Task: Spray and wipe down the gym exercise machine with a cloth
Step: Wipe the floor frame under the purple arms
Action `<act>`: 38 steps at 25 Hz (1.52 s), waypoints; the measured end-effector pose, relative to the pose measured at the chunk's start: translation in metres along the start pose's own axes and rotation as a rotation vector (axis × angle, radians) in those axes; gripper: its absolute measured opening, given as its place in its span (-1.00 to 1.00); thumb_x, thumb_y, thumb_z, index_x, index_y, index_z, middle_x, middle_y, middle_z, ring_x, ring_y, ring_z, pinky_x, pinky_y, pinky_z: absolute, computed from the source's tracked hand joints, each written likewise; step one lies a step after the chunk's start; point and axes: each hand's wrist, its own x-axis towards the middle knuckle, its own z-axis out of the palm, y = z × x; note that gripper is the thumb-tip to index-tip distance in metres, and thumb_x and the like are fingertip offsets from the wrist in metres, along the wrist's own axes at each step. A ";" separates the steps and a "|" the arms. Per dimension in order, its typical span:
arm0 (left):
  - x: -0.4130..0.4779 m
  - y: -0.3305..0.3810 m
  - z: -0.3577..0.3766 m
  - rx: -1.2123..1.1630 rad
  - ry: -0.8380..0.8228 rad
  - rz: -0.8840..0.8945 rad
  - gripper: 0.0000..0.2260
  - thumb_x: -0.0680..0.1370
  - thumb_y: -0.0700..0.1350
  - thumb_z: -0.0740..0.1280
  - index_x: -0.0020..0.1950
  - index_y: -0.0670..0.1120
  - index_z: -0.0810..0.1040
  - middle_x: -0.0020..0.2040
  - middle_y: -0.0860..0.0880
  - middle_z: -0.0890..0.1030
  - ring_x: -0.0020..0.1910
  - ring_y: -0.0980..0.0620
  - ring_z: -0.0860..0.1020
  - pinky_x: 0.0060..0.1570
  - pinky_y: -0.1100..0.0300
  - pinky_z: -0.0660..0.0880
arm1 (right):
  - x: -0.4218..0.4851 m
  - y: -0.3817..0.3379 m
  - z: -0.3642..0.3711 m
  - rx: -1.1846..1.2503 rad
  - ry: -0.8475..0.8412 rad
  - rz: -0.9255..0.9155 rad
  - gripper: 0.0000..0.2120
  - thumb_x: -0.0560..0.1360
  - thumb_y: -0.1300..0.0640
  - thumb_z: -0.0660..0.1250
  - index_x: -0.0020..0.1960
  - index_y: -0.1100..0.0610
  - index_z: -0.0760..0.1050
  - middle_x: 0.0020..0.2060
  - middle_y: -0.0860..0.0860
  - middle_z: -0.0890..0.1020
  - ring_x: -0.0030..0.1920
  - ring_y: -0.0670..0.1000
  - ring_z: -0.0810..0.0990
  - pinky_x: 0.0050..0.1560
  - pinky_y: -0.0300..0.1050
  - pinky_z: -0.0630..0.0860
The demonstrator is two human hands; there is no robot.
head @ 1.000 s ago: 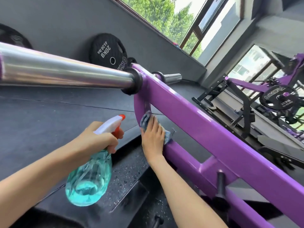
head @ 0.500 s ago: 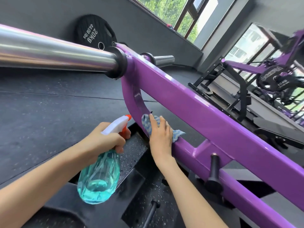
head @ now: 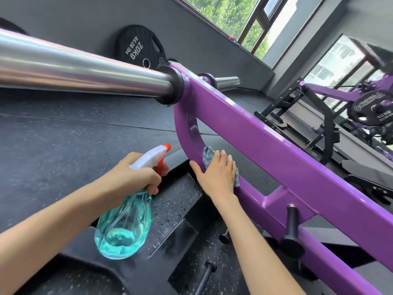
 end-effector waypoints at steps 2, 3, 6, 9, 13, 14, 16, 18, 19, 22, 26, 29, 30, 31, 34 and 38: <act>-0.001 -0.004 -0.003 -0.008 0.006 0.001 -0.46 0.19 -0.27 0.26 0.13 0.04 0.57 -0.09 -0.13 0.58 -0.48 0.01 0.43 -0.45 0.36 0.42 | 0.021 -0.035 0.000 0.090 -0.062 -0.046 -0.11 0.50 -0.36 0.08 0.51 0.29 -0.01 0.48 0.24 0.14 0.48 0.24 0.09 0.47 0.16 0.05; -0.001 -0.007 -0.003 -0.001 0.012 0.003 -0.46 0.16 -0.25 0.24 0.13 -0.02 0.59 -0.06 -0.16 0.59 -0.47 0.01 0.44 -0.45 0.37 0.43 | 0.034 -0.054 -0.003 0.183 -0.075 -0.052 -0.13 0.52 -0.34 0.07 0.51 0.31 -0.03 0.47 0.26 0.15 0.48 0.25 0.12 0.46 0.18 0.07; 0.001 -0.014 -0.003 0.040 0.020 -0.015 -0.53 0.16 -0.22 0.25 0.06 -0.23 0.58 -0.04 -0.21 0.60 -0.47 0.00 0.46 -0.40 0.33 0.45 | 0.059 -0.072 -0.005 0.380 -0.068 -0.026 -0.33 0.61 -0.21 -0.03 0.53 0.23 0.03 0.48 0.21 0.18 0.47 0.21 0.17 0.45 0.20 0.08; 0.004 -0.026 0.001 0.090 -0.015 -0.048 -0.56 0.15 -0.22 0.27 0.01 -0.22 0.59 -0.06 -0.22 0.59 -0.42 -0.01 0.45 -0.25 0.19 0.44 | 0.014 -0.022 0.015 0.060 0.165 -0.048 -0.51 0.62 -0.10 0.08 0.46 0.11 0.26 0.39 0.16 0.37 0.30 0.24 0.40 0.33 0.19 0.28; 0.000 -0.056 0.022 0.378 -0.139 -0.103 -0.66 0.18 -0.20 0.31 -0.06 -0.13 0.60 -0.20 -0.15 0.57 -0.33 0.02 0.47 -0.28 0.23 0.44 | -0.032 0.026 0.029 0.095 0.451 -0.180 -0.55 0.42 0.30 0.35 0.31 0.14 0.47 0.18 0.15 0.53 0.16 0.21 0.49 0.20 0.16 0.45; -0.002 -0.068 0.028 0.480 -0.183 -0.150 -0.70 0.19 -0.21 0.29 -0.10 -0.15 0.59 -0.25 -0.11 0.57 -0.33 0.03 0.49 -0.31 0.25 0.47 | -0.042 0.030 0.031 0.212 0.483 -0.224 -0.57 0.44 0.33 0.29 0.29 0.15 0.48 0.18 0.14 0.52 0.18 0.17 0.45 0.25 0.13 0.41; 0.000 -0.095 0.041 0.657 -0.290 -0.244 -0.77 0.12 -0.19 0.20 -0.28 -0.16 0.53 -0.27 -0.11 0.62 -0.35 0.01 0.49 -0.33 0.18 0.50 | -0.072 0.037 0.040 0.440 0.430 -0.277 -0.60 0.47 0.33 0.18 0.28 0.17 0.49 0.20 0.12 0.49 0.21 0.08 0.38 0.36 -0.11 0.30; 0.004 -0.120 0.049 0.784 -0.350 -0.303 -0.85 0.07 -0.20 0.21 -0.40 -0.14 0.46 -0.16 -0.13 0.68 -0.32 -0.03 0.50 -0.33 0.18 0.42 | -0.110 0.052 0.071 0.541 0.218 -0.304 -0.58 0.47 0.33 0.19 0.30 0.16 0.48 0.24 0.08 0.46 0.24 0.03 0.36 0.36 -0.36 0.17; 0.004 -0.131 0.051 0.850 -0.361 -0.323 -0.91 0.10 -0.23 0.24 -0.43 -0.14 0.45 -0.12 -0.13 0.68 -0.30 -0.04 0.50 -0.34 0.21 0.39 | -0.127 0.058 0.089 0.560 0.109 -0.281 -0.58 0.47 0.32 0.21 0.31 0.14 0.48 0.26 0.08 0.45 0.26 0.04 0.37 0.35 -0.43 0.12; 0.001 -0.158 0.059 1.014 -0.396 -0.363 -0.79 0.23 -0.33 0.30 -0.21 -0.14 0.60 -0.10 -0.12 0.66 -0.27 -0.08 0.48 -0.42 0.25 0.36 | -0.157 0.065 0.126 0.746 -0.005 -0.027 -0.65 0.54 0.31 0.23 0.31 0.15 0.47 0.20 0.10 0.43 0.20 0.07 0.46 0.19 -0.58 0.14; -0.006 -0.173 0.062 1.178 -0.421 -0.407 -0.56 0.26 -0.32 0.31 0.10 -0.07 0.61 -0.16 -0.07 0.60 -0.24 -0.09 0.51 -0.48 0.26 0.34 | -0.145 0.053 0.136 0.853 0.035 0.188 -0.66 0.59 0.22 0.21 0.36 0.14 0.41 0.18 0.04 0.37 0.12 -0.08 0.43 0.12 -0.52 0.21; -0.024 -0.178 0.045 0.991 -0.427 -0.346 -0.74 0.25 -0.24 0.26 -0.09 -0.13 0.53 -0.29 -0.04 0.50 -0.35 -0.01 0.44 -0.40 0.24 0.39 | -0.153 0.035 0.162 0.652 -0.060 -0.038 -0.63 0.58 0.09 0.18 0.35 0.16 0.44 0.27 0.14 0.42 0.28 0.14 0.42 0.34 -0.14 0.26; -0.033 -0.179 0.036 0.900 -0.417 -0.297 -0.76 0.23 -0.19 0.24 -0.13 -0.15 0.49 -0.28 -0.09 0.50 -0.35 0.01 0.42 -0.36 0.19 0.41 | -0.169 0.022 0.174 0.575 -0.074 -0.081 -0.59 0.56 0.01 0.15 0.33 0.16 0.46 0.28 0.17 0.45 0.29 0.21 0.41 0.37 -0.01 0.25; -0.041 -0.179 0.028 0.825 -0.401 -0.235 -0.73 0.22 -0.15 0.23 -0.12 -0.16 0.49 -0.25 -0.14 0.52 -0.33 0.03 0.41 -0.31 0.15 0.43 | -0.189 0.007 0.182 0.498 -0.052 -0.160 -0.56 0.56 -0.05 0.11 0.32 0.15 0.48 0.29 0.18 0.47 0.30 0.24 0.41 0.38 0.06 0.23; -0.057 -0.178 0.011 0.576 -0.241 -0.162 -0.64 0.22 -0.12 0.26 0.00 -0.13 0.56 -0.19 -0.17 0.55 -0.29 0.07 0.43 -0.26 0.18 0.43 | -0.213 -0.004 0.184 0.434 -0.083 -0.560 -0.59 0.60 -0.01 0.08 0.34 0.13 0.46 0.30 0.10 0.50 0.32 0.16 0.41 0.36 0.07 0.28; -0.069 -0.180 0.003 0.473 -0.098 -0.043 -0.56 0.27 -0.09 0.33 0.14 -0.12 0.56 -0.07 -0.17 0.59 -0.34 0.12 0.44 -0.27 0.28 0.41 | -0.120 0.040 0.199 0.335 -0.032 -0.350 -0.56 0.56 0.06 0.07 0.27 0.27 0.51 0.22 0.21 0.56 0.18 0.22 0.56 0.20 0.14 0.50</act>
